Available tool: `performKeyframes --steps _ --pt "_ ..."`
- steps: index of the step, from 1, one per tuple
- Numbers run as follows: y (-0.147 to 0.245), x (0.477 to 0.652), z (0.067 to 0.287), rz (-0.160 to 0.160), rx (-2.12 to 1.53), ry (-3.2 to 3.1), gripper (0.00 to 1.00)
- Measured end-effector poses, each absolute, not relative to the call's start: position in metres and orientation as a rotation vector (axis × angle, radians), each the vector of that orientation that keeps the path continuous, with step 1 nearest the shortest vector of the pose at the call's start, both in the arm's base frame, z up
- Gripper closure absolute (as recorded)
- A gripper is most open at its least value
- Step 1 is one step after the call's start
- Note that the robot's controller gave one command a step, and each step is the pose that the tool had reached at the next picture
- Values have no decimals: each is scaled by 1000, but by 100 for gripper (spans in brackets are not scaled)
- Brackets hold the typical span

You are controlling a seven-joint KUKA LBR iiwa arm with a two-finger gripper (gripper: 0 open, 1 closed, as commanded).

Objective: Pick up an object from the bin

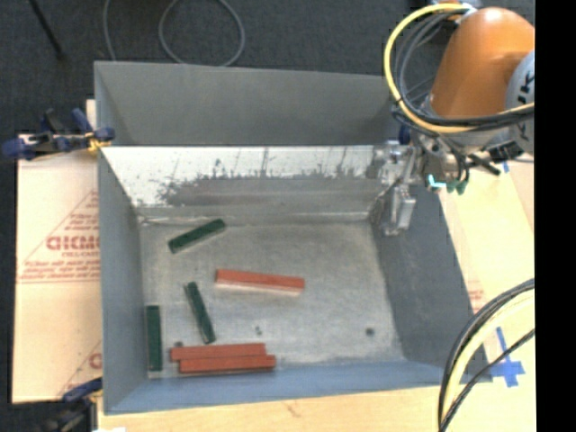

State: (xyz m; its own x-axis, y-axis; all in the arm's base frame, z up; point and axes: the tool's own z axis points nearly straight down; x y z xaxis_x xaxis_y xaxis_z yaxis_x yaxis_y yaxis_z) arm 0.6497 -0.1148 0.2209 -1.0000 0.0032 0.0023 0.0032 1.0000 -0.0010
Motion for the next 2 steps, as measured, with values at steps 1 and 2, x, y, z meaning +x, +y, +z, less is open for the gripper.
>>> performKeyframes --steps 1,2 --pt "-47 623 148 -5 14 -3137 0" --pt "4 597 87 -3 76 -3137 0"
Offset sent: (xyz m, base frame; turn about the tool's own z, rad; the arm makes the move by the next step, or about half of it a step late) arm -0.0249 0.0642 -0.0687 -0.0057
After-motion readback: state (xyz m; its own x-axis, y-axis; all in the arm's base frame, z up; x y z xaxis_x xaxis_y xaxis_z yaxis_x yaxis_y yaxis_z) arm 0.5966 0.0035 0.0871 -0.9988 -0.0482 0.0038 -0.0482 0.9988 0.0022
